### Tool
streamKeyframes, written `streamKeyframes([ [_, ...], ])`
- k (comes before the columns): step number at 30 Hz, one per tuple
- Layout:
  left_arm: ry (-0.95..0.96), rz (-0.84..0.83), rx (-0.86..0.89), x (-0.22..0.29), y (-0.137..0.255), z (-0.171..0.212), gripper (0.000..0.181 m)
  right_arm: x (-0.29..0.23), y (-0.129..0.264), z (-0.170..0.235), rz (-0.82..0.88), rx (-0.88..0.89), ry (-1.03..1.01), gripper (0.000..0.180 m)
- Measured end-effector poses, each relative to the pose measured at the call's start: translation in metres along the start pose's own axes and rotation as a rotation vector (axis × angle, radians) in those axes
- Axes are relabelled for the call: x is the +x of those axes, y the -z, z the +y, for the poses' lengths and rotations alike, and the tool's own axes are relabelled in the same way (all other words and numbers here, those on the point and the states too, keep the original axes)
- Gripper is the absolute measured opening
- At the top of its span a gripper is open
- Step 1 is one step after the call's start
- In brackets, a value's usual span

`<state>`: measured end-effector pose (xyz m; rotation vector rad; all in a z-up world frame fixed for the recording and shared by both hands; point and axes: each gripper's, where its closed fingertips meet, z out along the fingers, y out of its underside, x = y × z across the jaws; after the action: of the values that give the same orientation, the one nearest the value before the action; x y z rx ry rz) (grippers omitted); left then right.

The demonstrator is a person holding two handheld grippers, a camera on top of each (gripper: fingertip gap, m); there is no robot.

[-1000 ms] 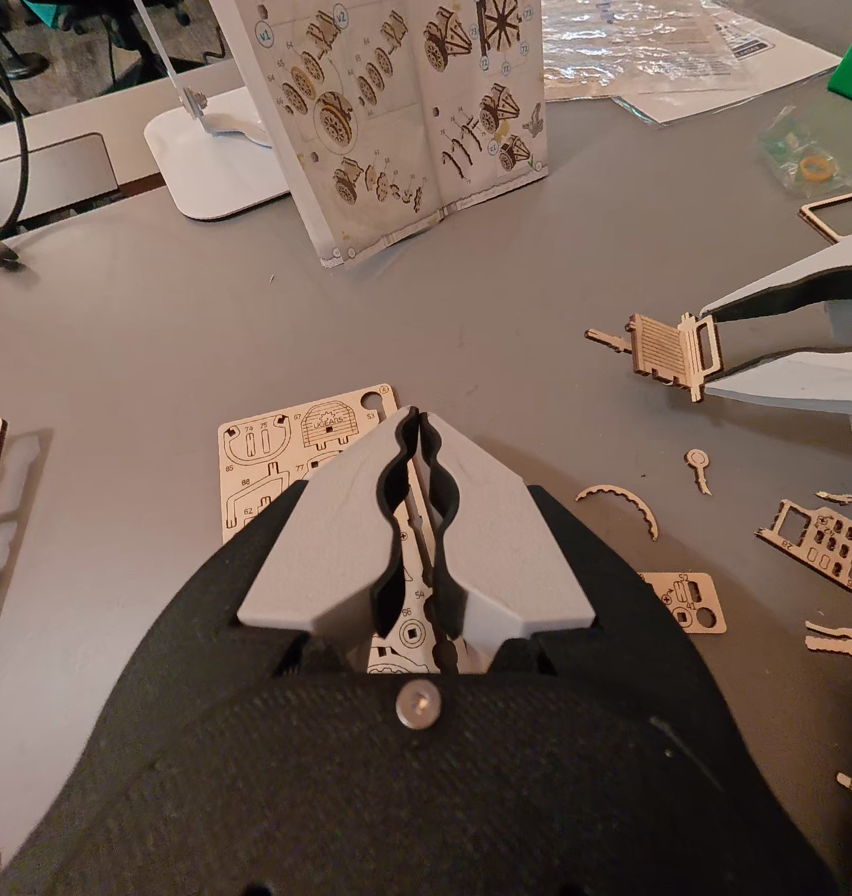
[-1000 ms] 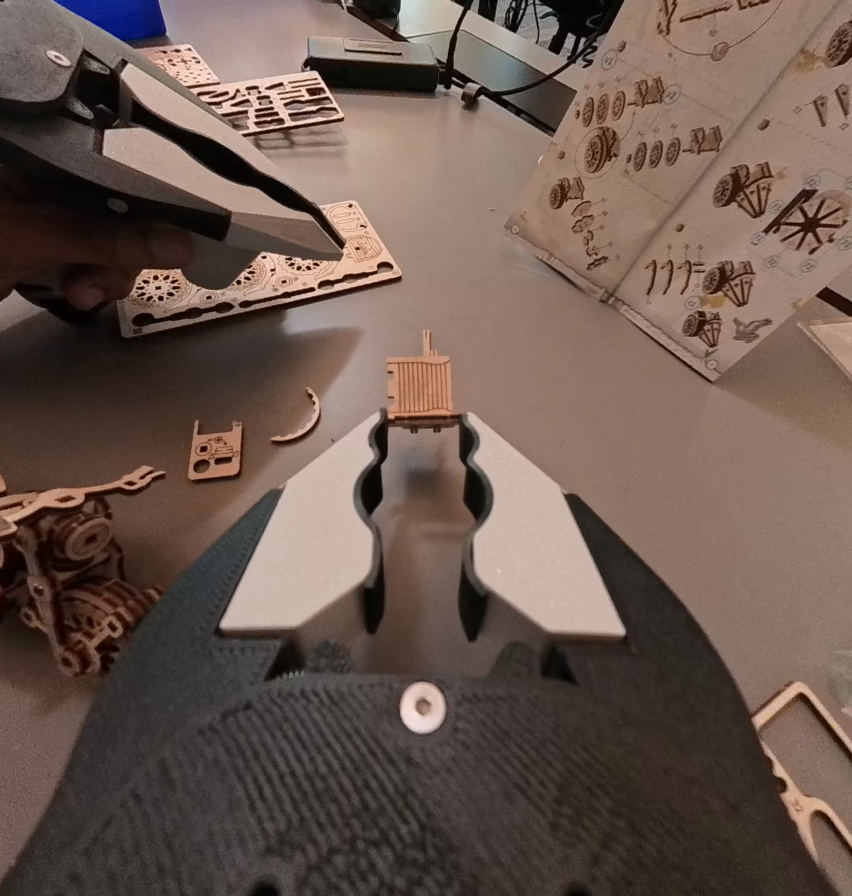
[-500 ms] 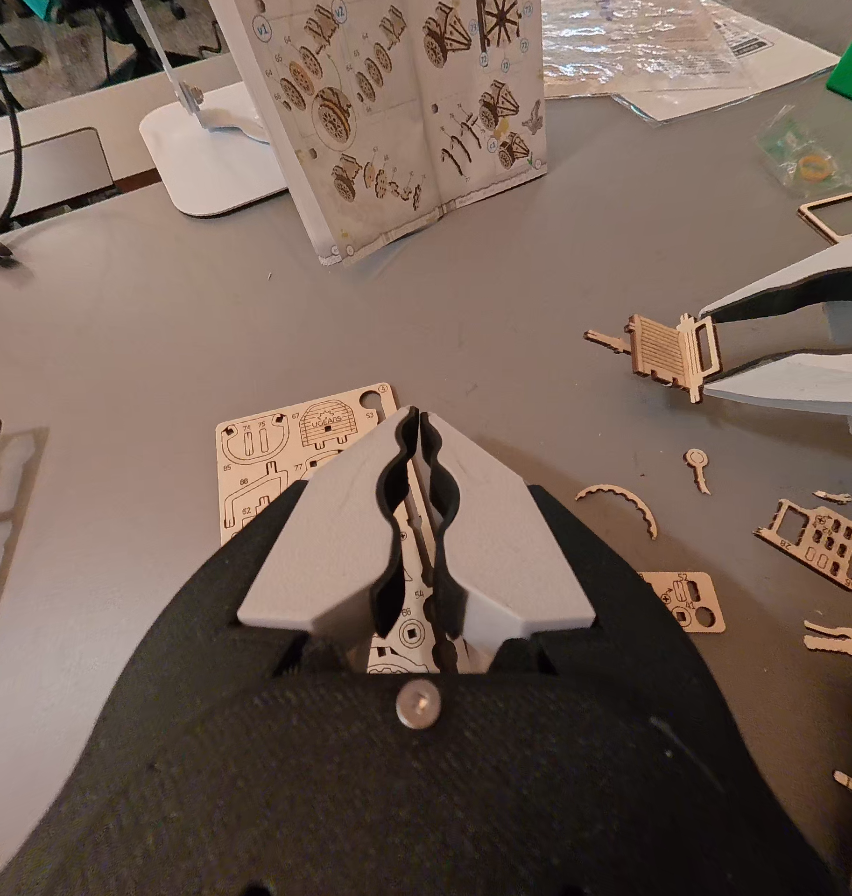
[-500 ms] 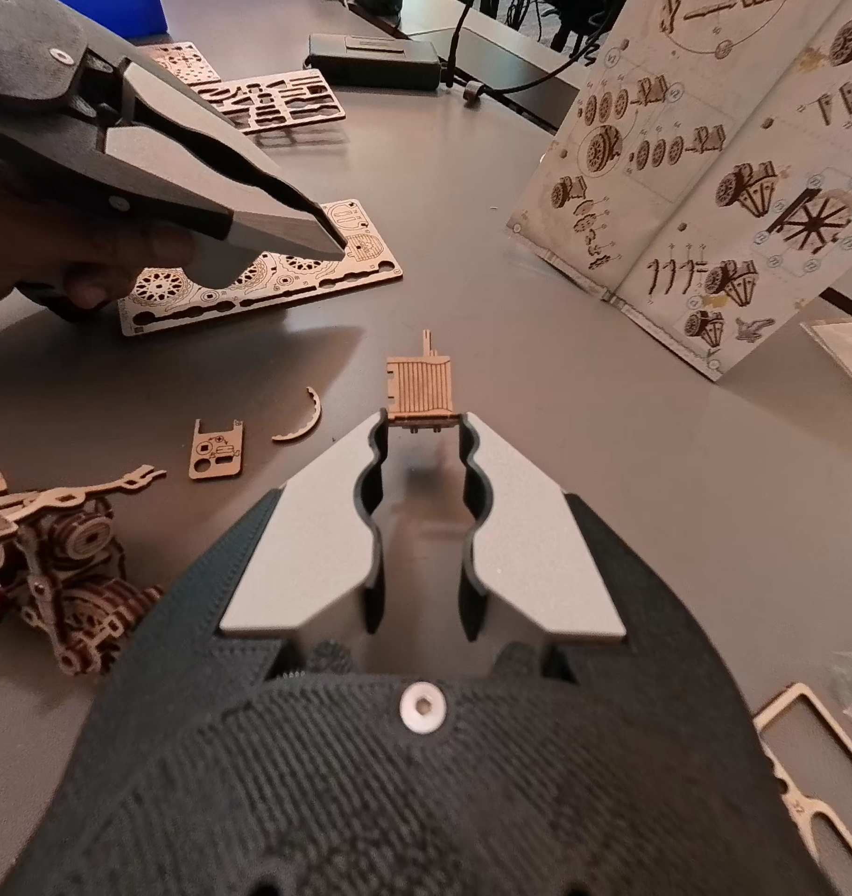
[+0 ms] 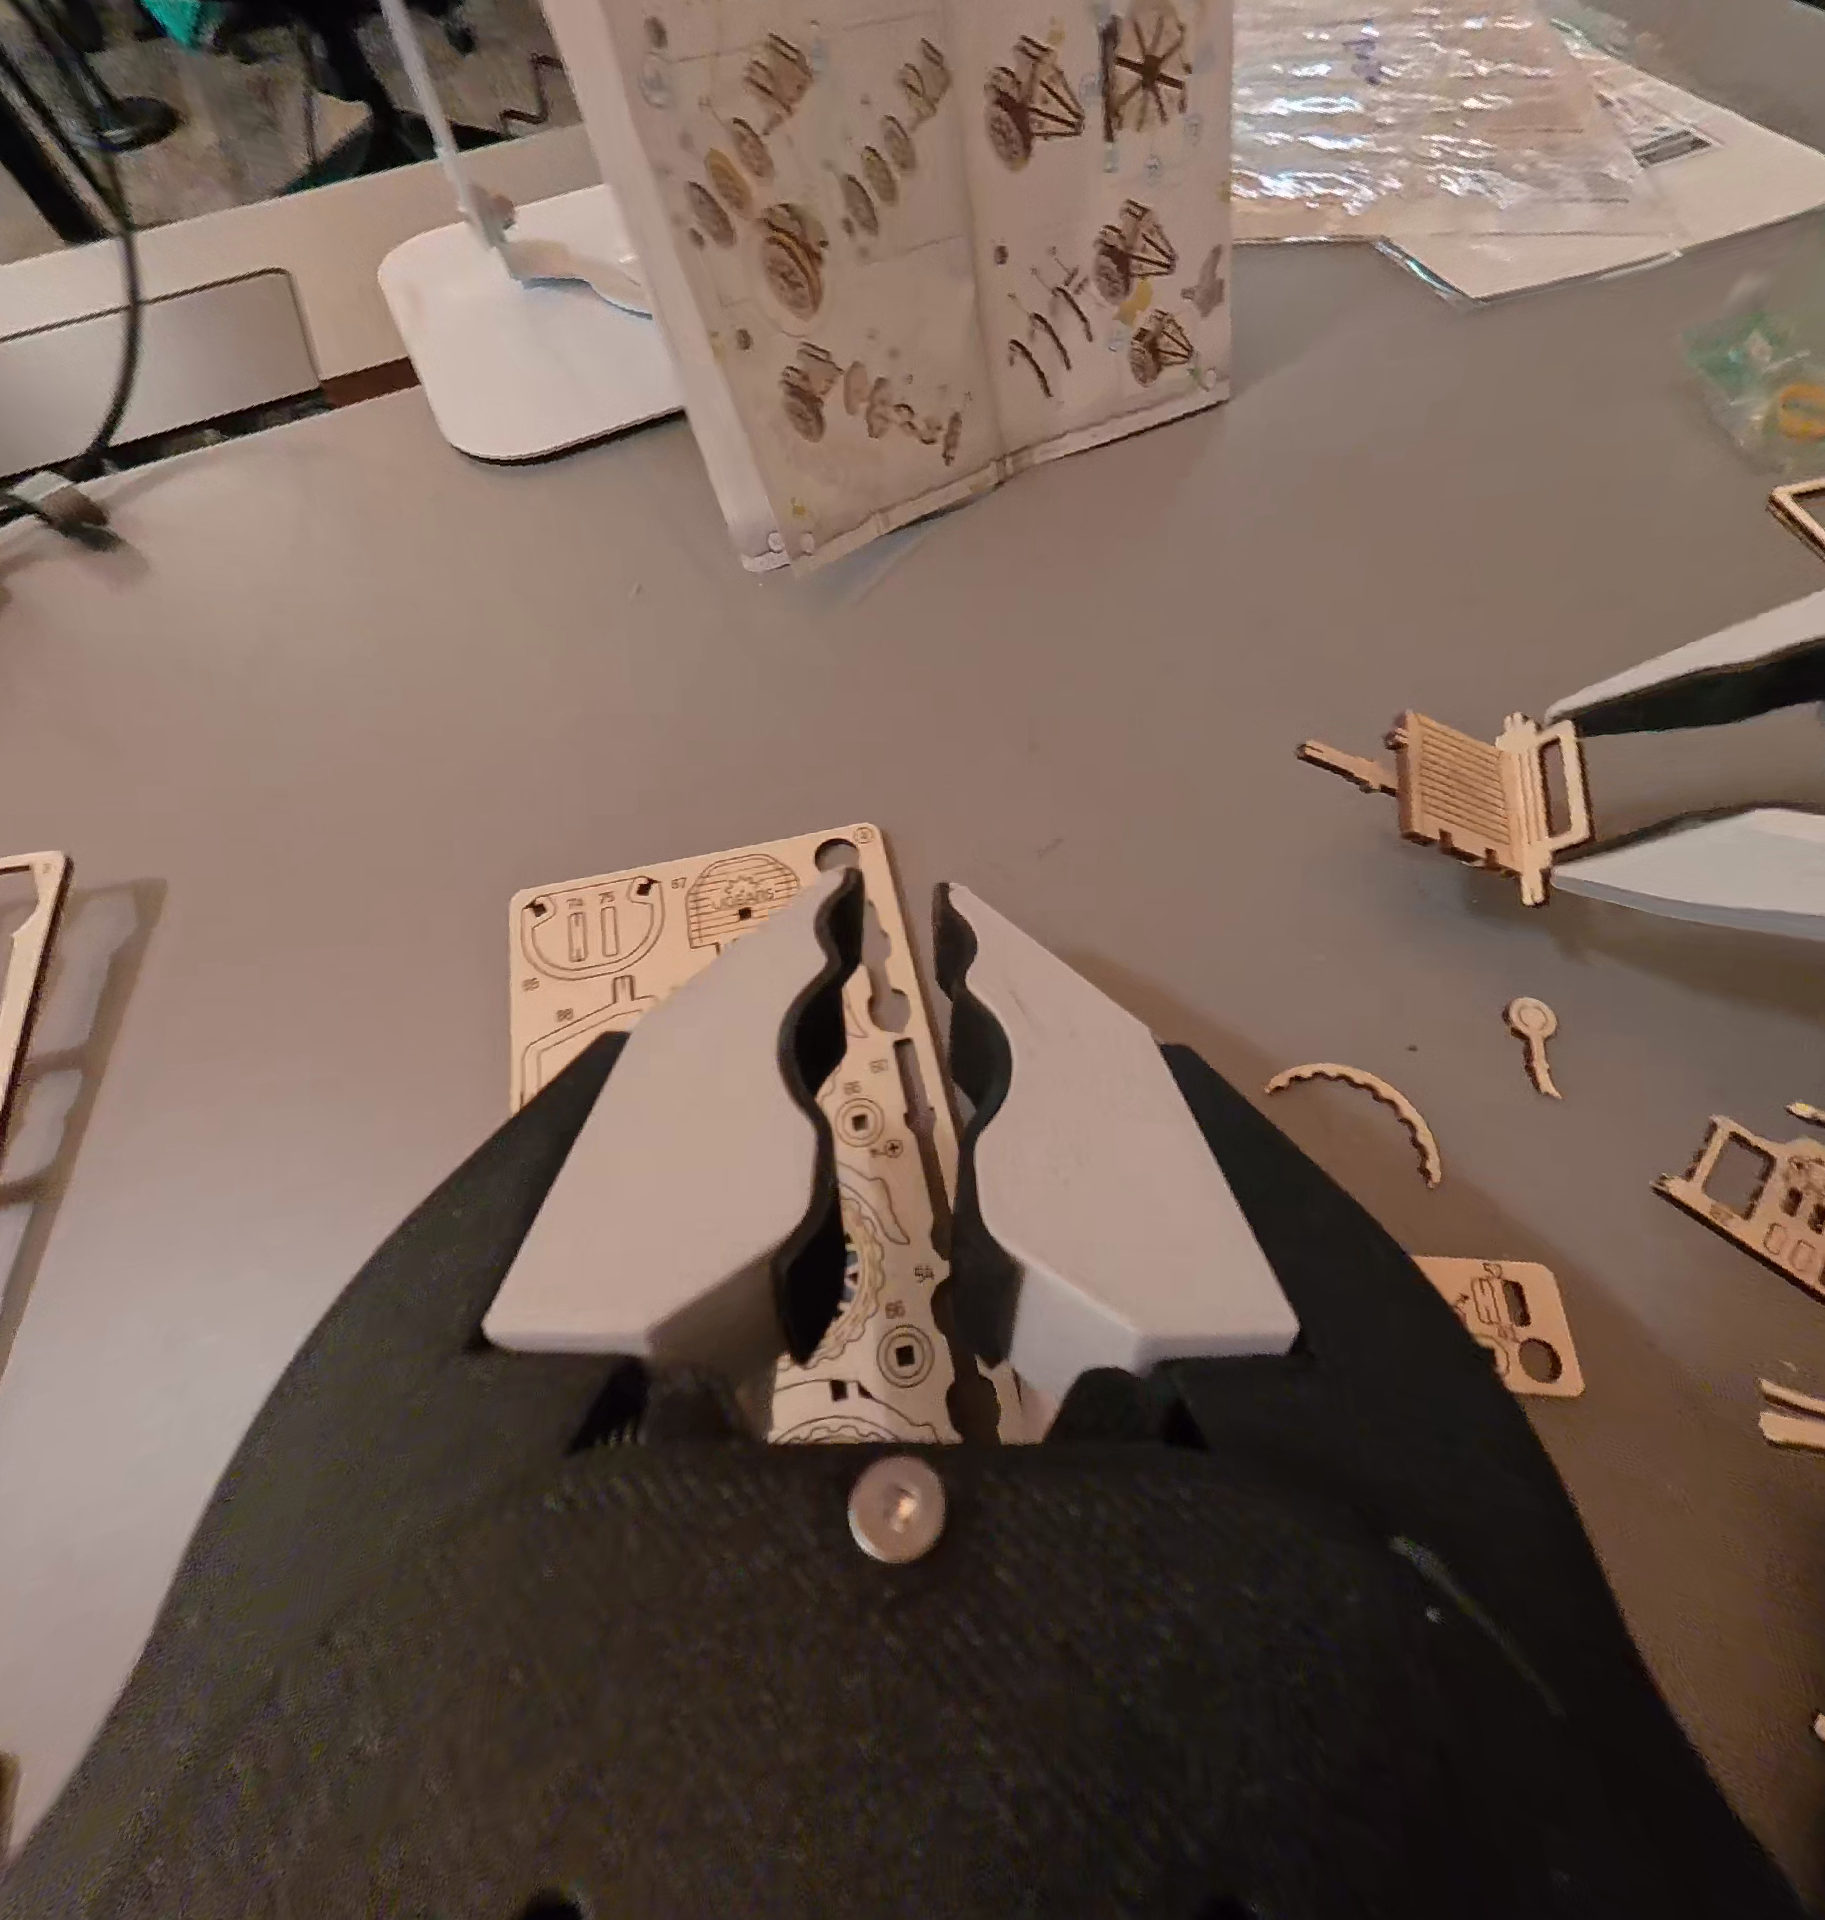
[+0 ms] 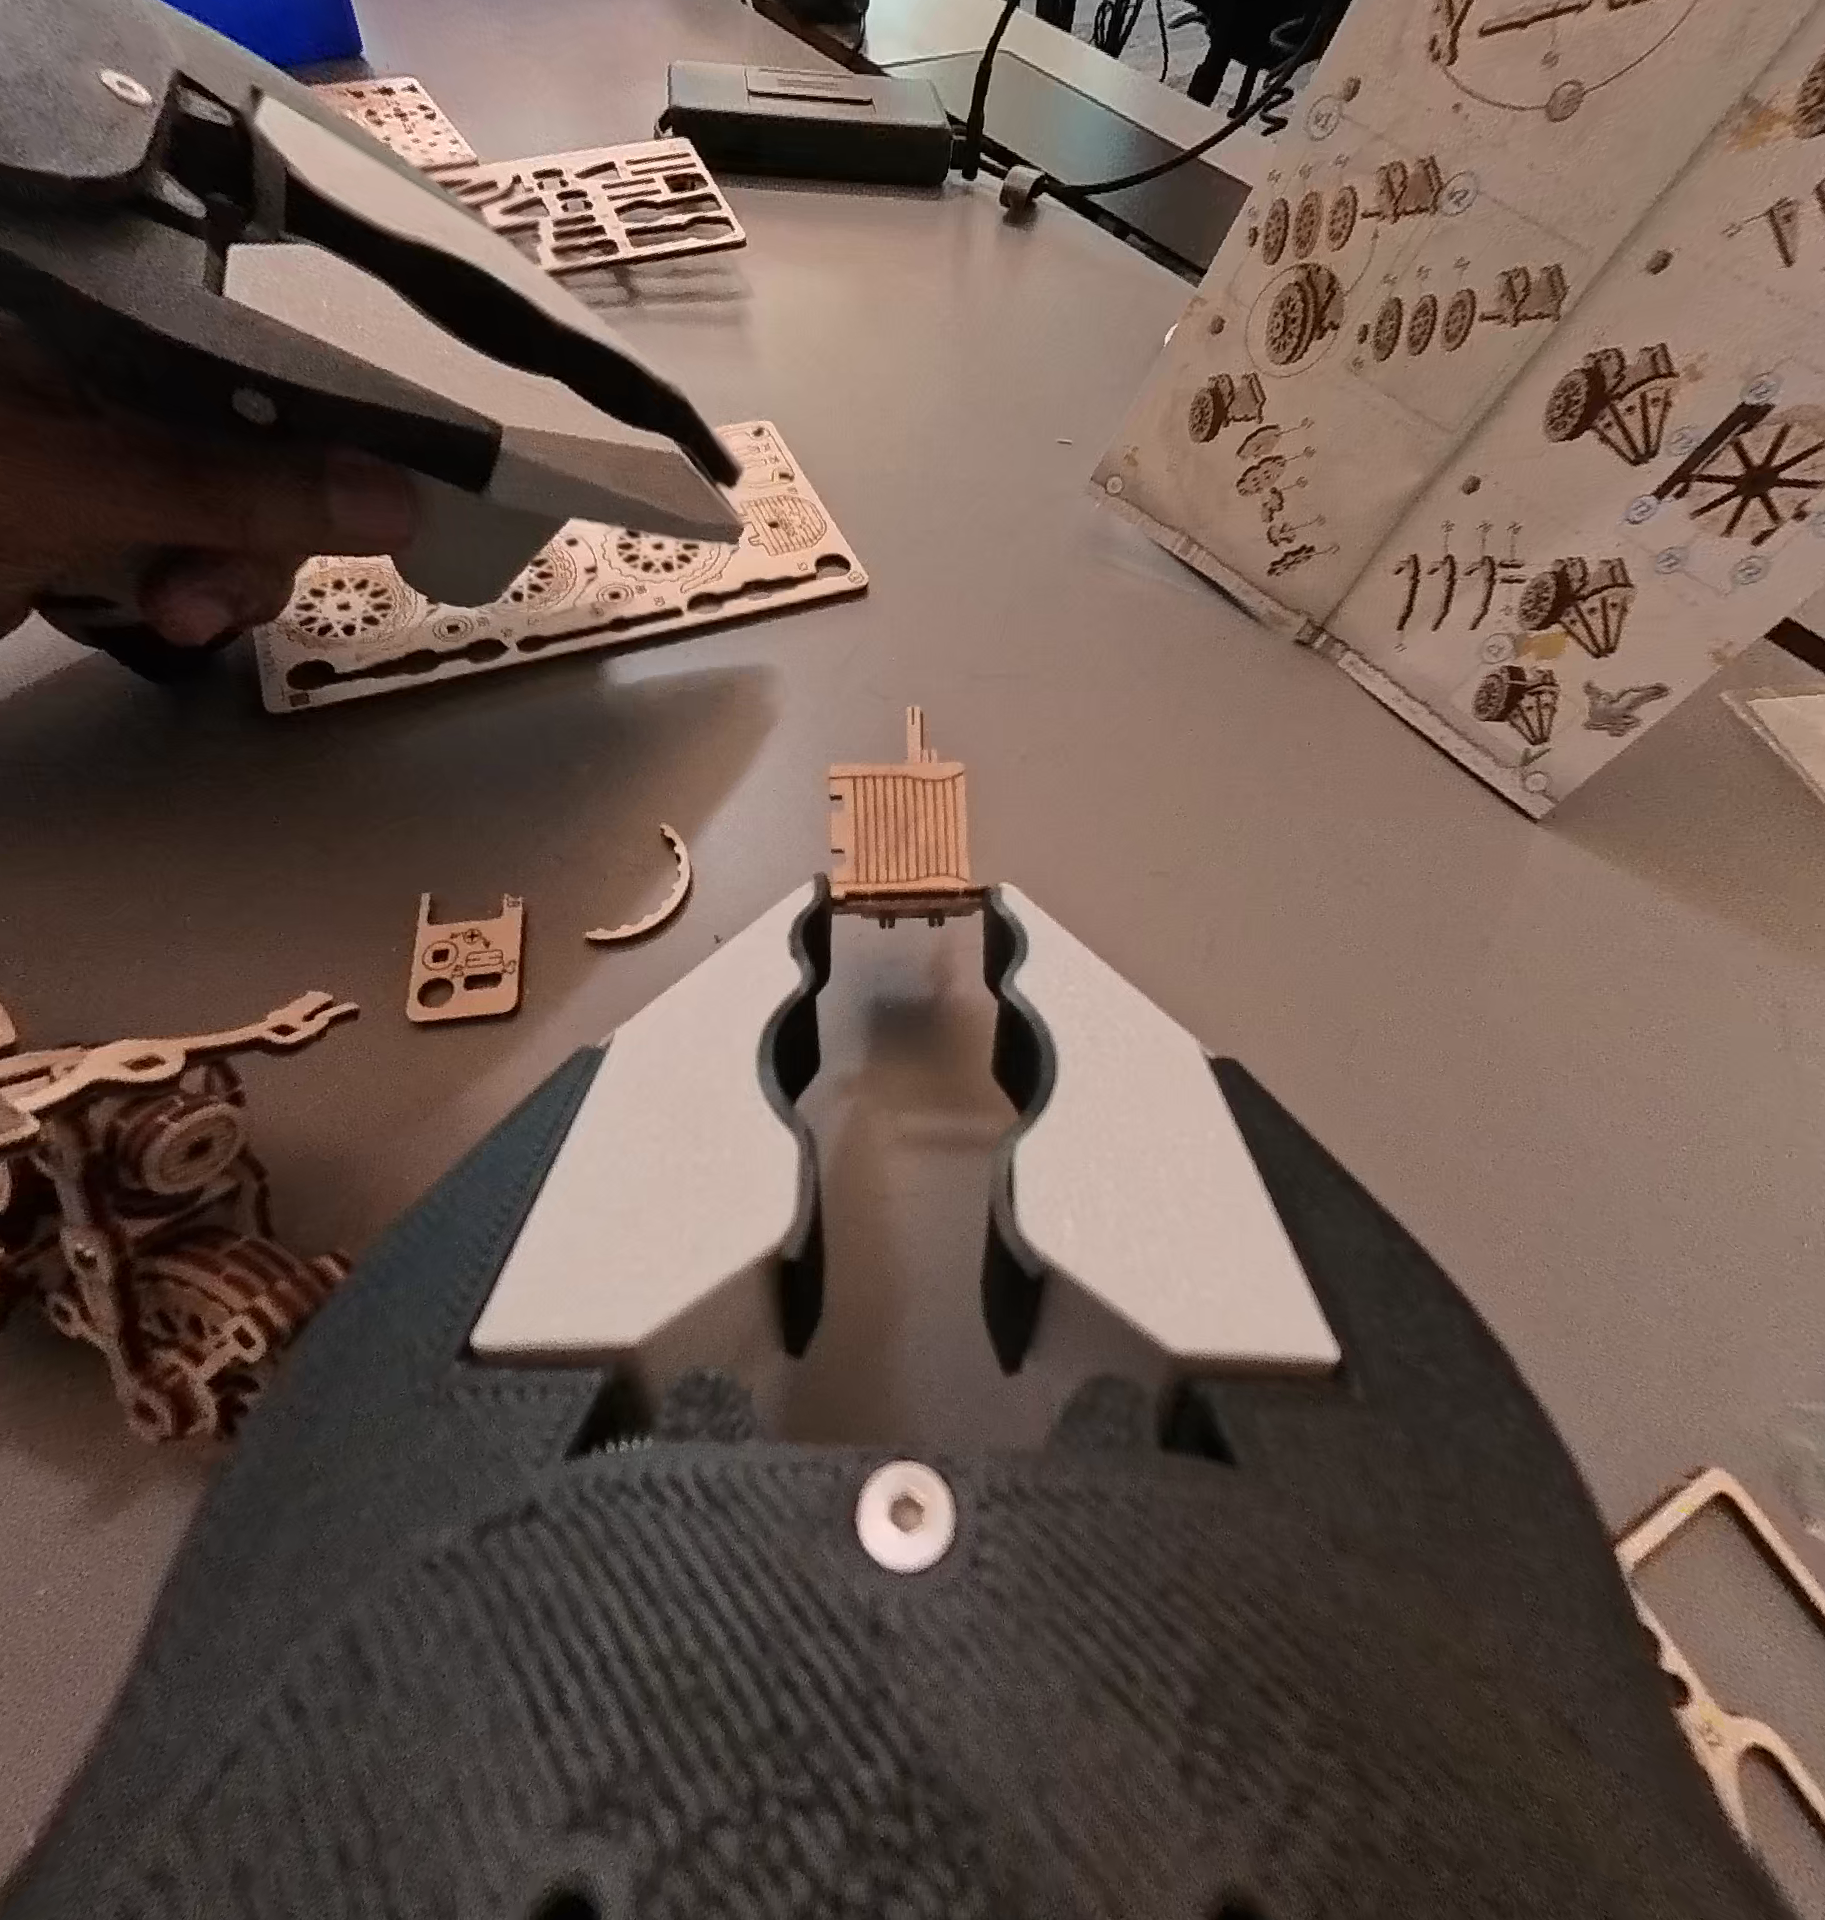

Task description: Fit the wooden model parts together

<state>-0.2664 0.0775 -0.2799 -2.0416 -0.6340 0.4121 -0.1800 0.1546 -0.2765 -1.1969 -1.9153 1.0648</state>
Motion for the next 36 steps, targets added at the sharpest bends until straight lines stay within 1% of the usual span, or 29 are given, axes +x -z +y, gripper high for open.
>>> streamKeyframes([
  [1,0.014,-0.017,0.007,-0.004,0.001,-0.001,0.014,0.000,0.000,0.000,-0.001,-0.001,0.001,0.029],
  [3,0.058,-0.054,0.022,-0.013,0.003,-0.002,0.030,-0.001,0.000,0.001,-0.003,-0.005,0.002,0.029],
  [5,0.114,-0.056,0.031,-0.019,0.004,-0.002,0.035,-0.001,-0.001,0.002,-0.004,-0.012,0.004,0.029],
  [9,0.218,-0.002,0.028,-0.024,0.003,0.000,0.035,-0.002,-0.004,0.009,0.000,-0.065,-0.019,0.029],
  [12,0.260,0.026,0.031,-0.025,0.003,0.000,0.035,-0.004,-0.005,0.019,-0.007,-0.126,-0.043,0.029],
  [17,0.264,0.038,0.029,-0.024,0.003,0.000,0.035,-0.004,-0.005,0.023,0.004,-0.149,-0.050,0.029],
  [22,0.263,0.042,0.028,-0.023,0.003,0.000,0.035,-0.008,-0.007,0.026,0.008,-0.174,-0.006,0.034],
  [27,0.276,0.050,0.029,-0.024,0.003,0.000,0.035,-0.008,-0.007,0.025,0.020,-0.166,0.017,0.034],
  [36,0.288,0.051,0.036,-0.025,0.003,0.000,0.035,-0.004,-0.004,0.018,0.029,-0.119,-0.006,0.030],
])
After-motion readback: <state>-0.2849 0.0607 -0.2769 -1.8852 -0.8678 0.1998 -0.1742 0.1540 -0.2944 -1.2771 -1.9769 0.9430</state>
